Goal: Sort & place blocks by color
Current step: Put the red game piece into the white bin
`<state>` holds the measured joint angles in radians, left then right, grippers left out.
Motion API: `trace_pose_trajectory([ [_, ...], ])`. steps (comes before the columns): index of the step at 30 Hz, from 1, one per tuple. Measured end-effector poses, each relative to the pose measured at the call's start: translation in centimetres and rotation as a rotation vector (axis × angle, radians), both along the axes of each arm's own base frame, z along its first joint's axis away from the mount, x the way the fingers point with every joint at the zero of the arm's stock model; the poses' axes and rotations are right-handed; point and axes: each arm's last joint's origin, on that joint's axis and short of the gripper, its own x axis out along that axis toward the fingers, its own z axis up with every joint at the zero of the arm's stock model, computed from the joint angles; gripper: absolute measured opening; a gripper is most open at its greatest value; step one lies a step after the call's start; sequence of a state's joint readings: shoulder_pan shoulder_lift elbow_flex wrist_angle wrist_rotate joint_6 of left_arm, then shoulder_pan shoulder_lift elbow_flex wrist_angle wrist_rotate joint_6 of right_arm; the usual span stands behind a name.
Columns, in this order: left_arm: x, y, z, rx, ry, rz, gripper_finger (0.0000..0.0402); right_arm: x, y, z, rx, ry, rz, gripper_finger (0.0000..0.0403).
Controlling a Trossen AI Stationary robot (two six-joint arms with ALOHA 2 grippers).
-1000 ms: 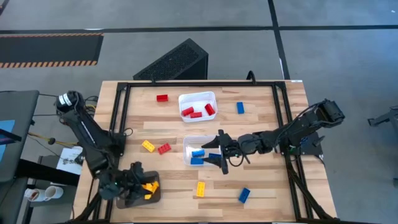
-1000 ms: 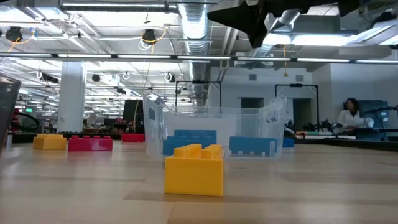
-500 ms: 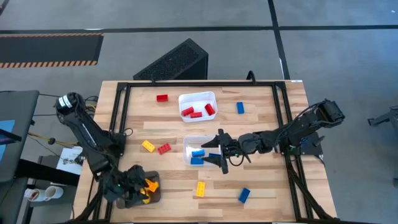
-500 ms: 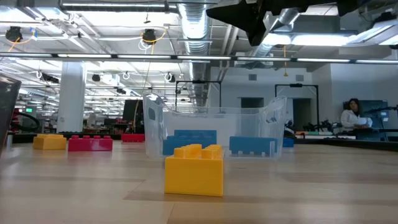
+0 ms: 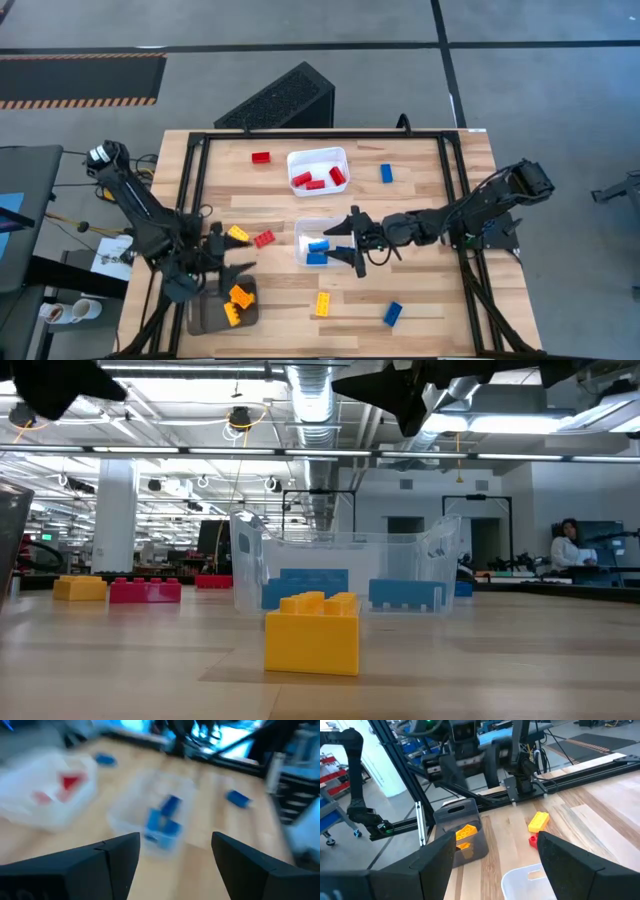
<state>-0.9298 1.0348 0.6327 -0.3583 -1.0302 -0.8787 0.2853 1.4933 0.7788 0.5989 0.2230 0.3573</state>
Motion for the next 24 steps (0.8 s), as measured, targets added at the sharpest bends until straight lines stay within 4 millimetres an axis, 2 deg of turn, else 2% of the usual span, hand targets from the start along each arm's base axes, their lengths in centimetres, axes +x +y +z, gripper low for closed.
trace_pose_trajectory([
  [3, 0.9, 1.6, 0.2, 0.096, 0.032, 0.049, 0.0219, 0.0, 0.0, -0.1, -0.004, 0.014, -0.001, 0.0302],
  [8, 2.6, 4.9, -0.1, 0.025, 0.18, 0.094, 0.0209, 0.0, -0.2, -0.2, -0.009, 0.022, -0.015, 0.0302],
  [13, 4.2, 7.4, -0.8, -0.029, 0.318, 0.055, 0.0208, 0.1, -0.5, -0.2, -0.009, 0.024, -0.029, 0.0302],
  [18, 5.1, 8.9, -1.2, -0.034, 0.386, 0.019, 0.0208, 0.1, -0.4, -0.3, -0.011, 0.03, -0.028, 0.0302],
  [24, 5.6, 9.2, -1.4, 0.003, 0.396, -0.009, 0.0207, 0.0, -0.5, -0.5, -0.016, 0.048, -0.028, 0.0302],
])
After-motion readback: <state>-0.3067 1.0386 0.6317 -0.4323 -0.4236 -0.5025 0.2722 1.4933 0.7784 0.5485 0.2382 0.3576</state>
